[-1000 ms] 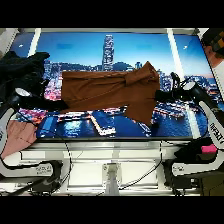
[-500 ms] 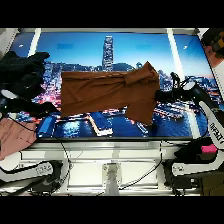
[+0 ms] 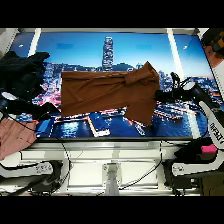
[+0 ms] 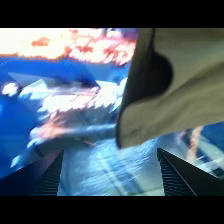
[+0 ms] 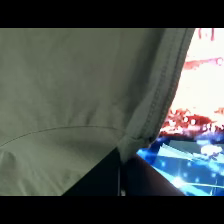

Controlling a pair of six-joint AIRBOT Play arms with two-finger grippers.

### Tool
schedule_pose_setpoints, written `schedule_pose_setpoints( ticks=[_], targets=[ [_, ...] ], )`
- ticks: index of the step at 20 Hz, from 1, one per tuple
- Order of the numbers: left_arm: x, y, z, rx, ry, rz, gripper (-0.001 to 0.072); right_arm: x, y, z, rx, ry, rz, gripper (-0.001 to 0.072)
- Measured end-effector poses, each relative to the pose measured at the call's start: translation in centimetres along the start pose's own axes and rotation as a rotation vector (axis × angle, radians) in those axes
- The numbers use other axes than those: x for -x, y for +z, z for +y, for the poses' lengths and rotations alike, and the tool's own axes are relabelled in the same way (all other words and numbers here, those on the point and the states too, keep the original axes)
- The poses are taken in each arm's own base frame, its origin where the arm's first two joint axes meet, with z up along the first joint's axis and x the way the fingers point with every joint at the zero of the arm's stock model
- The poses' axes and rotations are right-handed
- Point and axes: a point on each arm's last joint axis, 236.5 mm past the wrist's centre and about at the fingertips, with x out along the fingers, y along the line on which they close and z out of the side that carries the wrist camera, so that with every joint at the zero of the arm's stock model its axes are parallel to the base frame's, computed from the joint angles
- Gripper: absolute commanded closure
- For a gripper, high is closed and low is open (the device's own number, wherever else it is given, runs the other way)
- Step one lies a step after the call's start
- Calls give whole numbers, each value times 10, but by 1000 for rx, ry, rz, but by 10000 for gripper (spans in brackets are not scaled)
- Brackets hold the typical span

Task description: Fold the clothes and pants, and hang the long-sleeved shirts on hangers.

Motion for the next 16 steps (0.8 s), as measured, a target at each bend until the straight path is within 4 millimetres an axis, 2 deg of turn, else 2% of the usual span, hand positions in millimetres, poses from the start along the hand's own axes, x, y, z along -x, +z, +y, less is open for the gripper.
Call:
schedule_pose_setpoints(
  ticks=[5, 8, 12, 13, 14, 15, 16],
  targets=[
    [-22, 4, -18, -16, -39, 18, 64, 0, 0, 0, 0, 0, 0, 697],
    [-38, 5, -25, -47, -32, 31, 224, 0, 0, 0, 0, 0, 0, 697],
    [-48, 3, -29, -64, -31, 50, 226, 0, 0, 0, 0, -1, 0, 697],
    [-48, 2, -29, -70, -31, 53, 304, 0, 0, -1, 2, -3, 1, 697],
    [-49, 2, -28, -78, -26, 57, 494, 0, 0, -1, 4, -5, 2, 697],
    [-50, 1, -24, -92, -13, 60, 631, 0, -1, -2, 6, -7, 3, 697],
    [-51, 0, -22, -99, -6, 65, 665, 0, -1, -2, 6, -7, 3, 697]
  ],
)
